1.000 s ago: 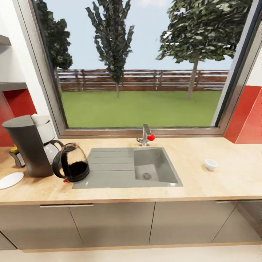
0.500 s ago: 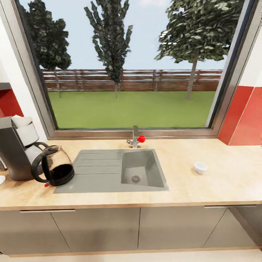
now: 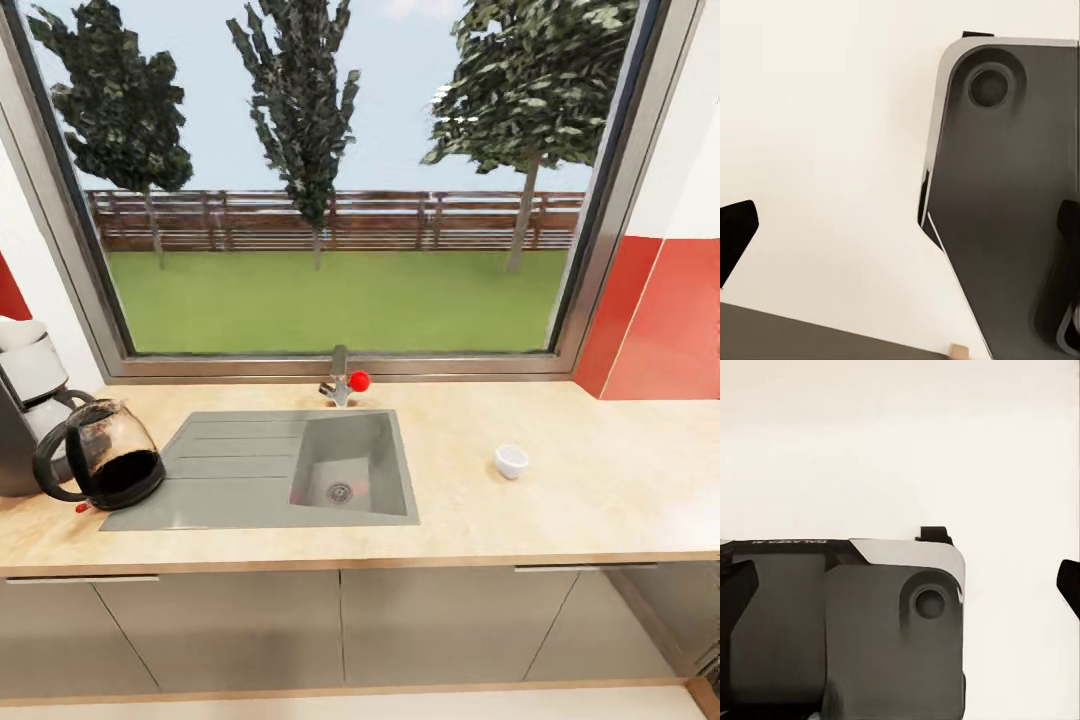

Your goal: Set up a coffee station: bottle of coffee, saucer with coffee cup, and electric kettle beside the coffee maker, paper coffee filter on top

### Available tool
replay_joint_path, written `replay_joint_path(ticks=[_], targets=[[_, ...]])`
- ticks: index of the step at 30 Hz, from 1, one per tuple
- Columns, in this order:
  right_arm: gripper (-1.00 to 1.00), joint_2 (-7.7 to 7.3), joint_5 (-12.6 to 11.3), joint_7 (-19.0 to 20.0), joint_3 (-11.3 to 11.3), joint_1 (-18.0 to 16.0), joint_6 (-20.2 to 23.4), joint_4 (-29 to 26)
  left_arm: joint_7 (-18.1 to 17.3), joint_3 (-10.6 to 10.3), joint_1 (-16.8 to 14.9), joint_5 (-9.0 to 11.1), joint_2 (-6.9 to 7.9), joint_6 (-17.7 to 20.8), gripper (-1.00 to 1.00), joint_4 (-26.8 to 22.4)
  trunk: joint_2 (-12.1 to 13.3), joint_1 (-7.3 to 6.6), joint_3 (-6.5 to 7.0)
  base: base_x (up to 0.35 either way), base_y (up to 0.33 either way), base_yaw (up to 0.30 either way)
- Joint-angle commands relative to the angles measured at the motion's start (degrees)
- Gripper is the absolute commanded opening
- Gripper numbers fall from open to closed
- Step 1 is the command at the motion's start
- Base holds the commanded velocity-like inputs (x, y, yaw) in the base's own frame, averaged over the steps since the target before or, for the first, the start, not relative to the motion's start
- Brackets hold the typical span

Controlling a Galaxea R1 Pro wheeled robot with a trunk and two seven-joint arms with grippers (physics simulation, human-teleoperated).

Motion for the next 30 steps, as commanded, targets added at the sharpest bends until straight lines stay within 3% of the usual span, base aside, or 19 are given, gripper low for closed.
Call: replay_joint_path(ticks=[1,21,30], targets=[[1.00,-0.01,-0.55,0.17,0.40,-0.05,0.03,0.00,0.19,0.47,-0.05,-0.60,-0.10,-0.27,1.00,0.08,-0.12,0.03,-0.13,0.000,-0.308,0.000],[1.00,-0.06,-0.60,0.17,0.38,-0.05,0.03,0.00,0.45,0.44,-0.12,-0.70,-0.61,-0.34,1.00,0.08,-0.12,0.03,-0.13,-0.078,-0.297,0.083],[1.00,0.11,-0.64,0.13,0.44,-0.05,0.06,-0.10,0.62,-0.15,-0.09,-1.03,-0.25,-0.77,1.00,0.00,-0.12,0.03,-0.13,-0.141,-0.136,0.001]])
